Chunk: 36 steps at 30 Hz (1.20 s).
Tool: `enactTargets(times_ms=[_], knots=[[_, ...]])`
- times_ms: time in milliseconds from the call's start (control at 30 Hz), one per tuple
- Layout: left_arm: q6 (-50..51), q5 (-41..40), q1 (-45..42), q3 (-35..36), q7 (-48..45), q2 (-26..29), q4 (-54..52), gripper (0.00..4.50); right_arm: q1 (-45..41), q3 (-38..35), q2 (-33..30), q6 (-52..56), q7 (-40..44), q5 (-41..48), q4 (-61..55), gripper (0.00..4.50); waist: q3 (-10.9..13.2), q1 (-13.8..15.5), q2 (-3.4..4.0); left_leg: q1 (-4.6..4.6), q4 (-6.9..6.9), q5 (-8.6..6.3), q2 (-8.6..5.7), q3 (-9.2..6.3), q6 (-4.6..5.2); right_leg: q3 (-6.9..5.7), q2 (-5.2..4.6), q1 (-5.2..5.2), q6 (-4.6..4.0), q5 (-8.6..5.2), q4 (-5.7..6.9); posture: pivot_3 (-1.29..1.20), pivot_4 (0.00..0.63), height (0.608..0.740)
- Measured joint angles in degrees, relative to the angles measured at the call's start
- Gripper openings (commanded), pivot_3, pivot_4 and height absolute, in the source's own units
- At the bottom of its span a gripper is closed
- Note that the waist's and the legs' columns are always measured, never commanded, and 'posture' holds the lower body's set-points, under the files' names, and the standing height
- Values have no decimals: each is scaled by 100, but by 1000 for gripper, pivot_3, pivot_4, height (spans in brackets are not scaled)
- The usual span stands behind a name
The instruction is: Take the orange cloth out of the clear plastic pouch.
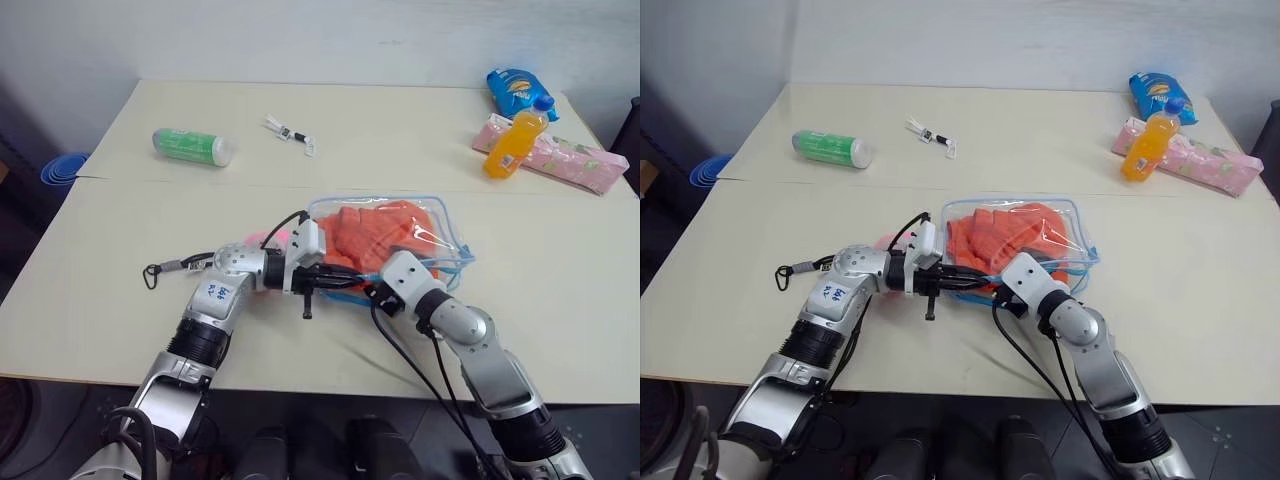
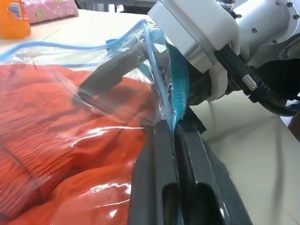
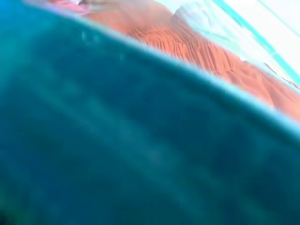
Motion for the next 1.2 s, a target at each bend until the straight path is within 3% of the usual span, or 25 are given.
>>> enactTargets(times_ms=[167,433,600,833,1133,1200], knots=[[568,-249,-41,216,206,-119,20,0,4,23,62,20,72,30,41,2978,0,-1,-1,0,0,1,0,0,2,1,0,1,0,0,2,0,150,740],[1050,-398,-164,407,436,-193,130,0,-70,-13,-38,47,126,7,189,120,0,6,-1,-2,1,2,-2,0,2,0,-1,-1,0,0,2,0,150,740],[1342,-443,-343,619,838,-378,323,0,79,-101,-455,-325,713,320,89,55,1,14,-2,-4,1,2,-3,0,3,-1,-1,0,0,0,-3,0,150,740],[1762,-519,-565,864,1413,-648,496,0,740,-650,-1081,-1569,2246,1819,-601,55,3,17,-5,-4,-1,1,-2,-1,4,-3,1,1,1,0,-4,0,150,740],[1950,-532,-448,694,1345,-603,294,0,2036,-1836,-1834,-961,2948,3844,-2225,55,3,34,-6,-2,-1,1,0,-5,3,-3,0,10,1,0,-13,0,150,740],[1880,-521,-425,691,1382,-594,297,0,2234,-2290,-2025,-504,2813,4772,-2635,55,3,34,-6,-2,-1,1,0,-5,3,-2,0,10,1,0,-14,0,150,740]])
